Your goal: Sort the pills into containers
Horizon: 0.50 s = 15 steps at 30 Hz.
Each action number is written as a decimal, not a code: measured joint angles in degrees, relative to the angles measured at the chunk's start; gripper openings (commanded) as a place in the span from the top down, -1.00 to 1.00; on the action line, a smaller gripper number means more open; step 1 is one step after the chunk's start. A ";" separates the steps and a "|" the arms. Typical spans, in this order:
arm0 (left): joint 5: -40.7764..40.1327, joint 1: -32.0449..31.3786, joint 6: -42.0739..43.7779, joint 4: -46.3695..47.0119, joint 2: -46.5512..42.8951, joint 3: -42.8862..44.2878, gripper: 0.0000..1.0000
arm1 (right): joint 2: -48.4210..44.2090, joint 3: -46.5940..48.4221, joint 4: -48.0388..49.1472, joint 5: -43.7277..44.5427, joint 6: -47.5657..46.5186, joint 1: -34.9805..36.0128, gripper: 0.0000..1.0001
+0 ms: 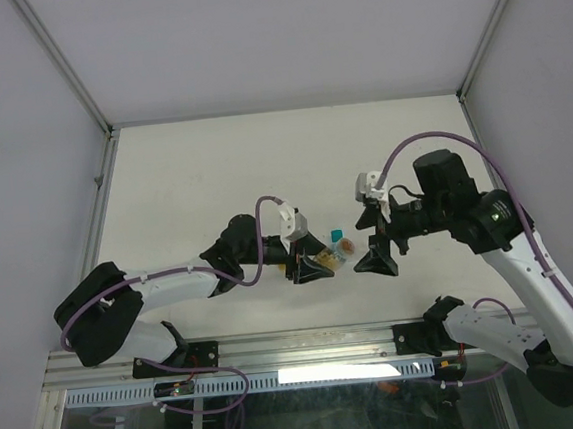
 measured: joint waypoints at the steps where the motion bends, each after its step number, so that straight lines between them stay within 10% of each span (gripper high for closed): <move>1: -0.90 -0.46 -0.07 0.46 -0.11 -0.07 1.00 | 0.37 -0.15 0.00 0.31 1.64 -0.33 -0.99; 15: -10.36 -3.41 -0.11 1.07 -1.57 -0.11 1.00 | 5.97 -3.89 2.75 5.35 14.84 -1.68 -0.70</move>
